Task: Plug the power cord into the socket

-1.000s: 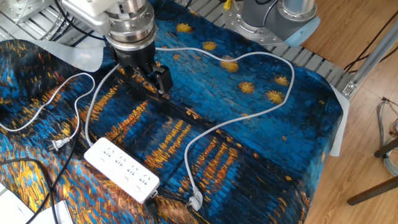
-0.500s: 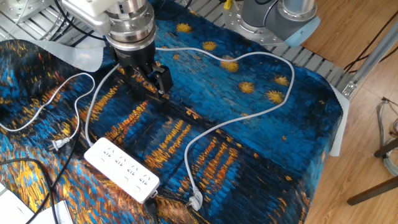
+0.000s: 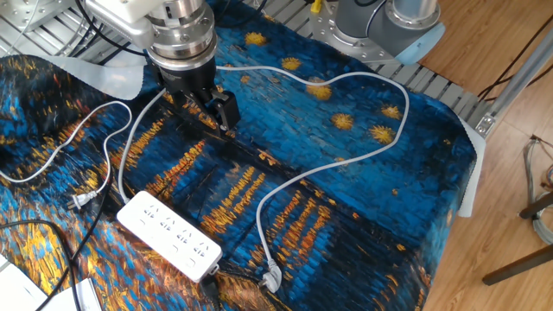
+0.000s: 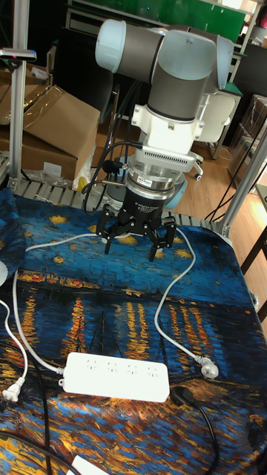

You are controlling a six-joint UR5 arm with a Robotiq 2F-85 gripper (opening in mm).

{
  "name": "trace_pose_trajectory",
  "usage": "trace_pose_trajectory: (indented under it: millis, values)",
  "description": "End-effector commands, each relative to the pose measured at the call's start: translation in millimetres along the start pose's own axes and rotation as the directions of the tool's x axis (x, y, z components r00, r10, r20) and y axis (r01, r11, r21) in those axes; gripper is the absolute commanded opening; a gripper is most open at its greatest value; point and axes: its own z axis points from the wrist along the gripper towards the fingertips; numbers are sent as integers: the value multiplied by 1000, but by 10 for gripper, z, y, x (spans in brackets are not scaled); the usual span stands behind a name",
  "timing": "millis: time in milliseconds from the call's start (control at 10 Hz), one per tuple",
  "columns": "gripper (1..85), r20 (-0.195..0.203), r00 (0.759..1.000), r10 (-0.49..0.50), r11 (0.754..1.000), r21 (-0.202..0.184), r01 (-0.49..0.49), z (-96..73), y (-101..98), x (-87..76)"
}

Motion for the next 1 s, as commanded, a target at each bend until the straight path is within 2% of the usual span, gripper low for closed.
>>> trace_pose_trajectory:
  millis: [0, 400, 700, 900]
  values:
    - [13, 151, 983, -108, 993, 69, 99, -35, -113, -409]
    - [13, 153, 983, -97, 994, 73, 86, -5, -79, -420]
    - [13, 170, 980, -98, 994, 66, 88, -3, -53, -465]
    - [13, 147, 984, -98, 993, 85, 86, 17, -102, -409]
